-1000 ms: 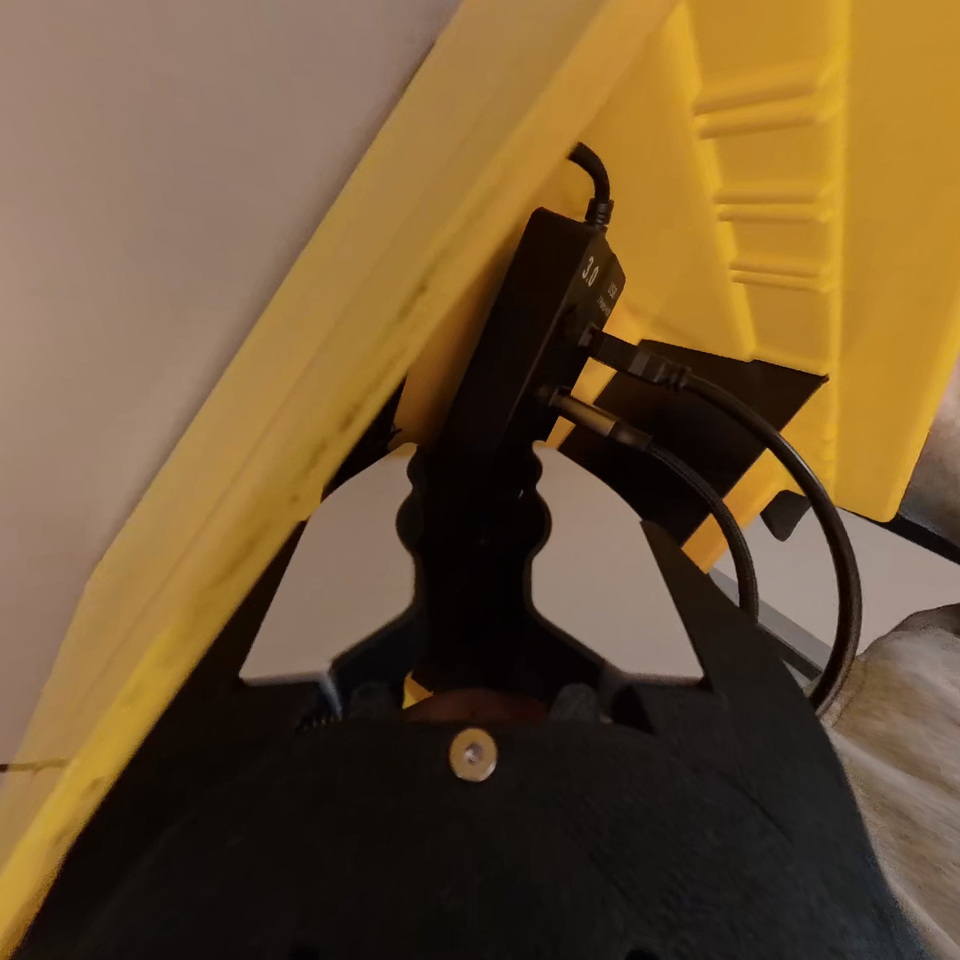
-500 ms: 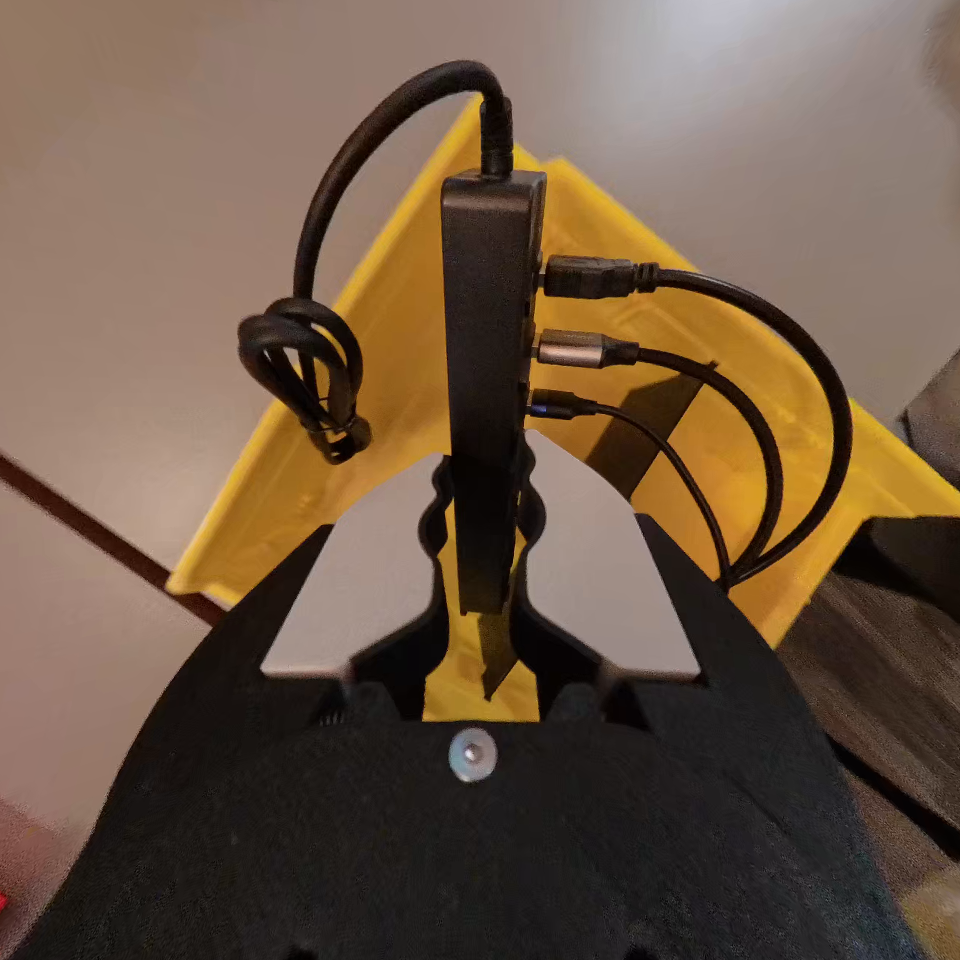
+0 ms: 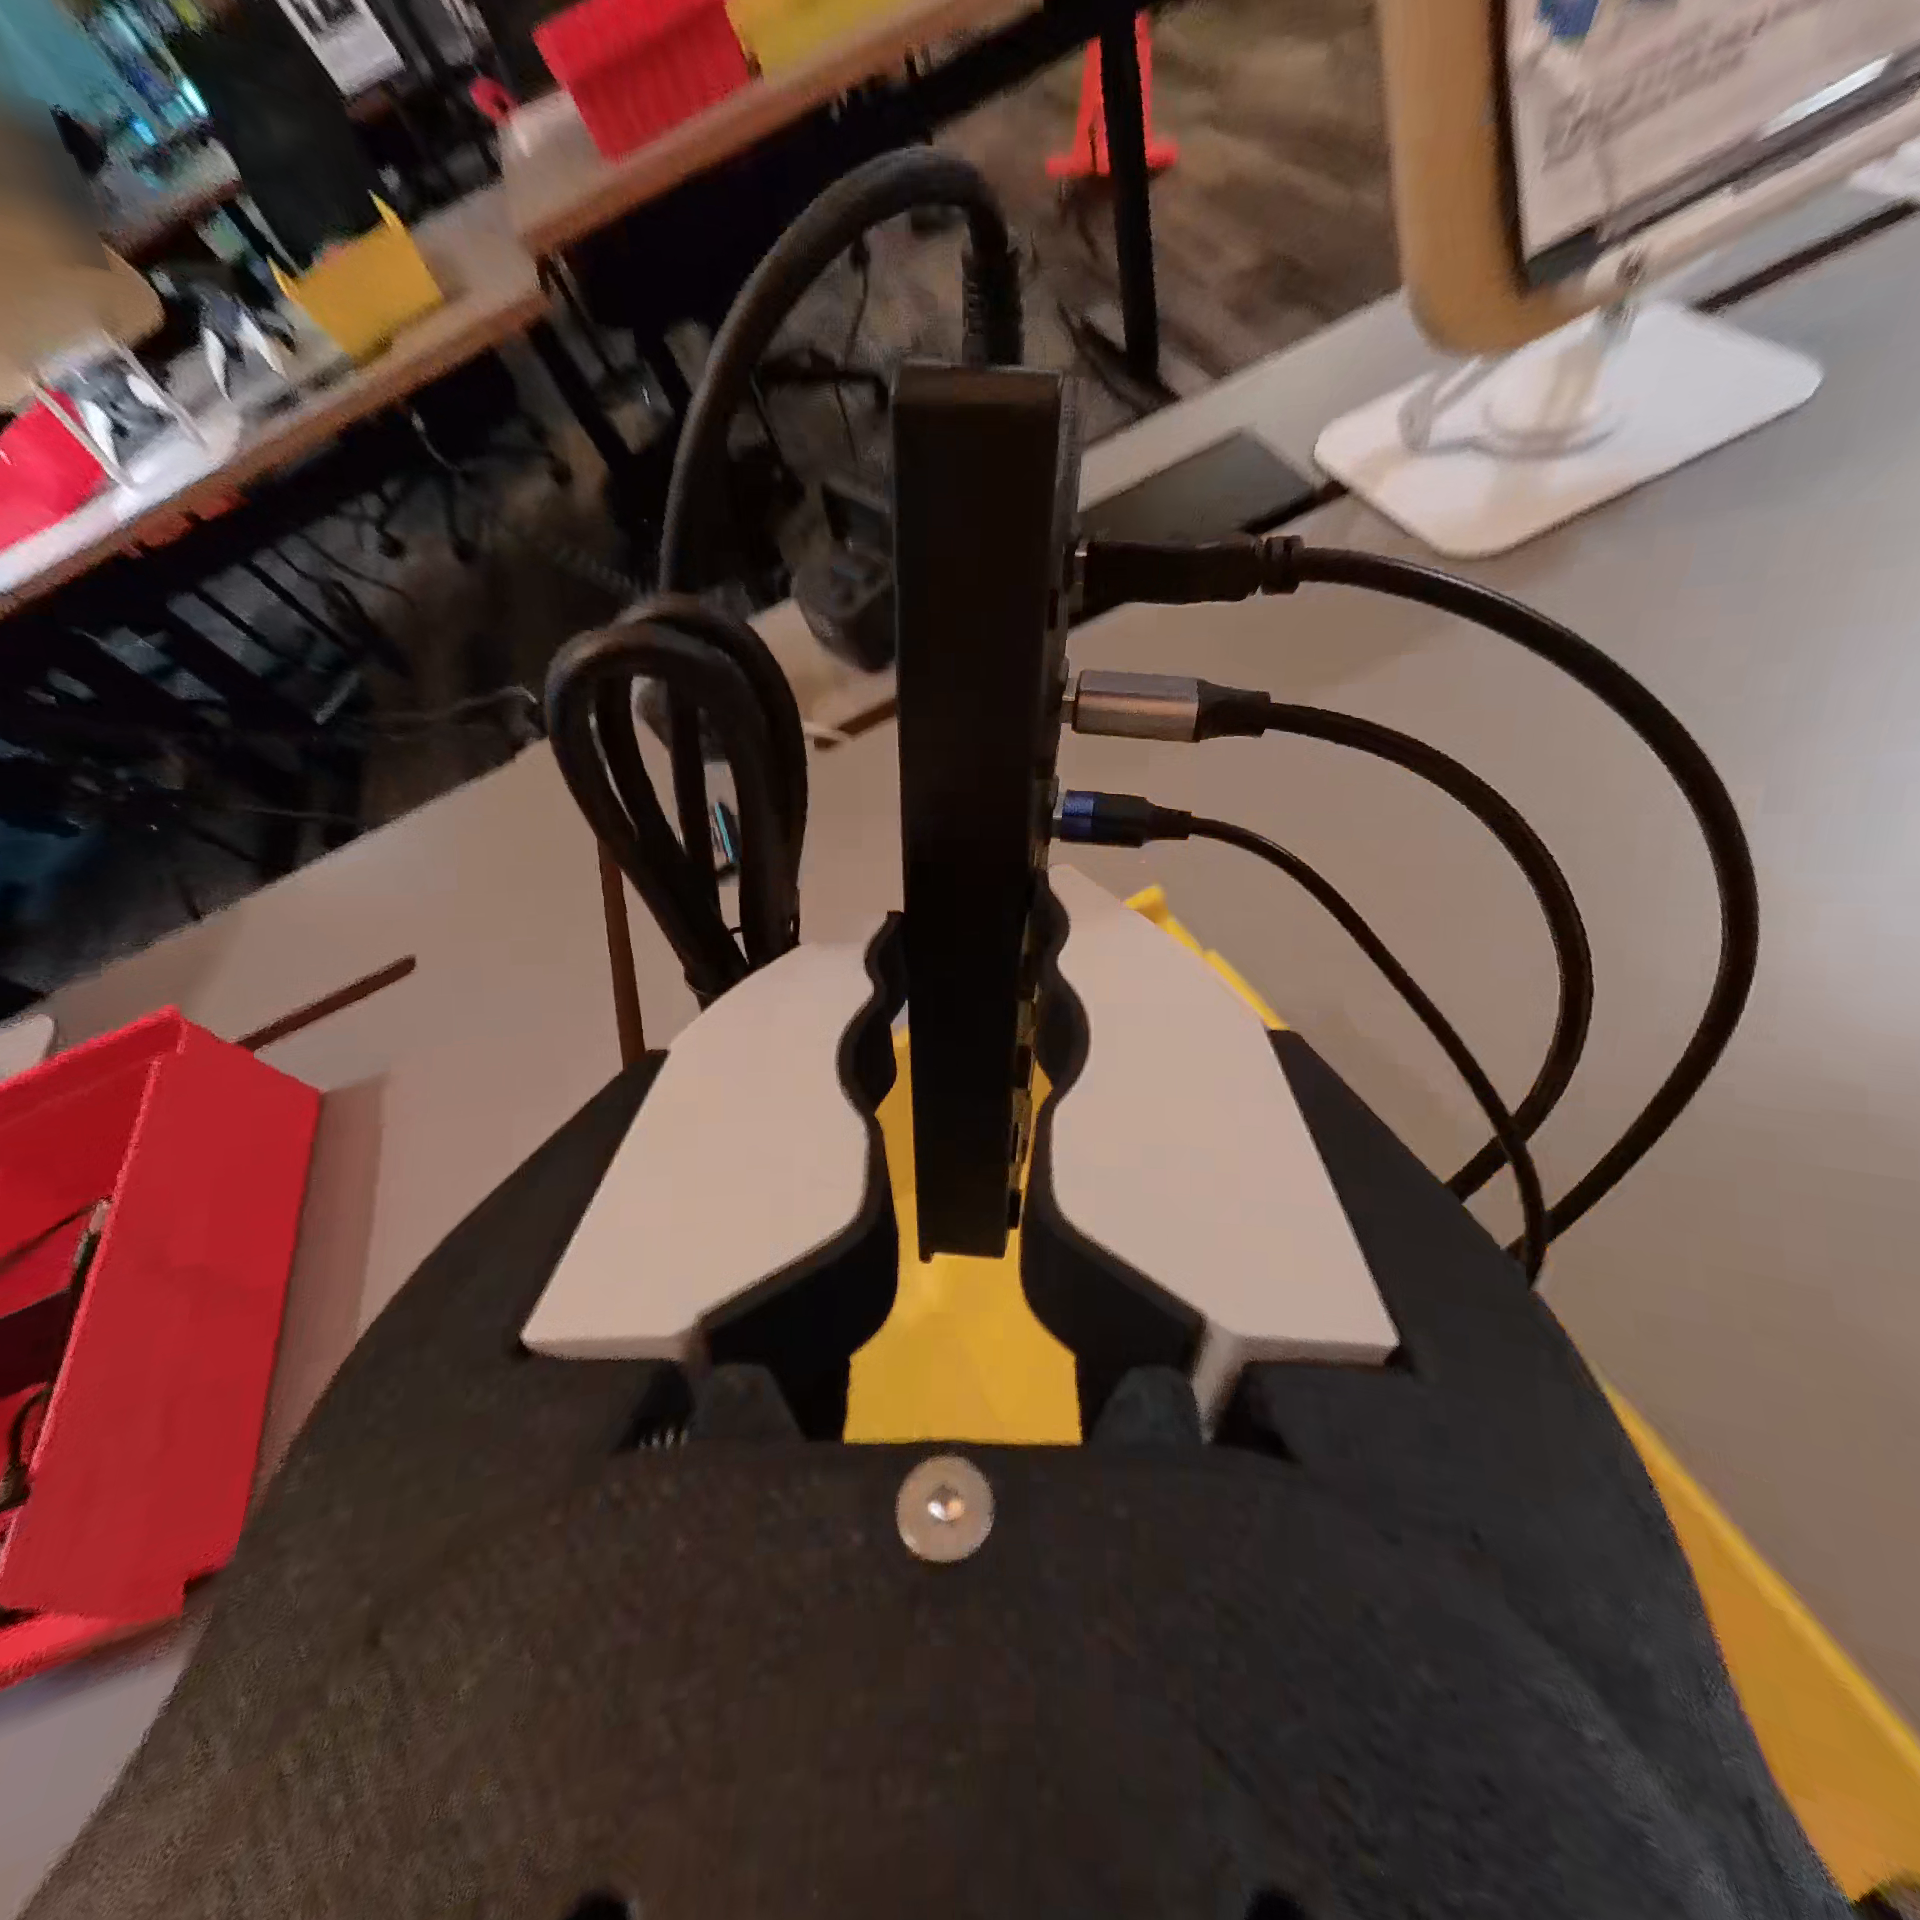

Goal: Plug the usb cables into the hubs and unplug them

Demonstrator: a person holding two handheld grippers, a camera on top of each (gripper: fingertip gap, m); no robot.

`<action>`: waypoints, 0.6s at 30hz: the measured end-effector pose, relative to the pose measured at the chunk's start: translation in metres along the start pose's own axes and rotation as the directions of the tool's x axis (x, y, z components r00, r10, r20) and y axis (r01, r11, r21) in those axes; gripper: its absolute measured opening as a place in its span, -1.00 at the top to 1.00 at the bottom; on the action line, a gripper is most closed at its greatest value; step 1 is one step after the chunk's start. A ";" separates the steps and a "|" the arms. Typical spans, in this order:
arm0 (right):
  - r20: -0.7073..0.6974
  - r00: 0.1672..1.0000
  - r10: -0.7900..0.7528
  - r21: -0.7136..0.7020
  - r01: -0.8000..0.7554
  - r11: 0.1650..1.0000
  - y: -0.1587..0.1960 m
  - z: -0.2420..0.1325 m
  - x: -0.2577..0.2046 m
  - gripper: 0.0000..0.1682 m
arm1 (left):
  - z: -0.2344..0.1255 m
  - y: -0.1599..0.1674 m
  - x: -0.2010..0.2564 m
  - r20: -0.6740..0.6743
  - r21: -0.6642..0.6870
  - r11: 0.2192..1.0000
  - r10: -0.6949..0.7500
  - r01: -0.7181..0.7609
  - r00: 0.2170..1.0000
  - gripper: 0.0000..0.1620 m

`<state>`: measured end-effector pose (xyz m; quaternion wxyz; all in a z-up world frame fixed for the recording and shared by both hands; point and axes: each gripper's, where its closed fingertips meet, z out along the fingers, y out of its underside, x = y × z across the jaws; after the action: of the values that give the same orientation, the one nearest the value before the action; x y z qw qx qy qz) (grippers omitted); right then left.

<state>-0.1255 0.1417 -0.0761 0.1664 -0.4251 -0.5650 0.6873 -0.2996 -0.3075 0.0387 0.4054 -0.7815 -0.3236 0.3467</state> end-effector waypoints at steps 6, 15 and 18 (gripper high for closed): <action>0.081 0.988 -0.133 -0.030 0.135 0.990 0.001 0.012 -0.030 0.83 | -0.030 -0.089 0.043 -0.003 0.255 0.967 0.020 -0.018 1.000 0.68; 0.107 0.963 -0.247 -0.012 0.250 0.968 -0.002 -0.002 -0.048 0.85 | -0.069 -0.186 0.138 -0.202 0.487 0.870 0.028 0.075 0.979 0.68; -0.001 0.960 -0.279 0.095 0.278 0.956 -0.024 -0.019 -0.038 0.92 | -0.060 -0.182 0.187 -0.309 0.498 0.853 0.003 0.159 0.951 0.68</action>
<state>-0.0953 0.1342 -0.0389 0.2780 -0.3287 -0.5872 0.6854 -0.1893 -0.1011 0.1689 0.6582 -0.6730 -0.1856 0.2818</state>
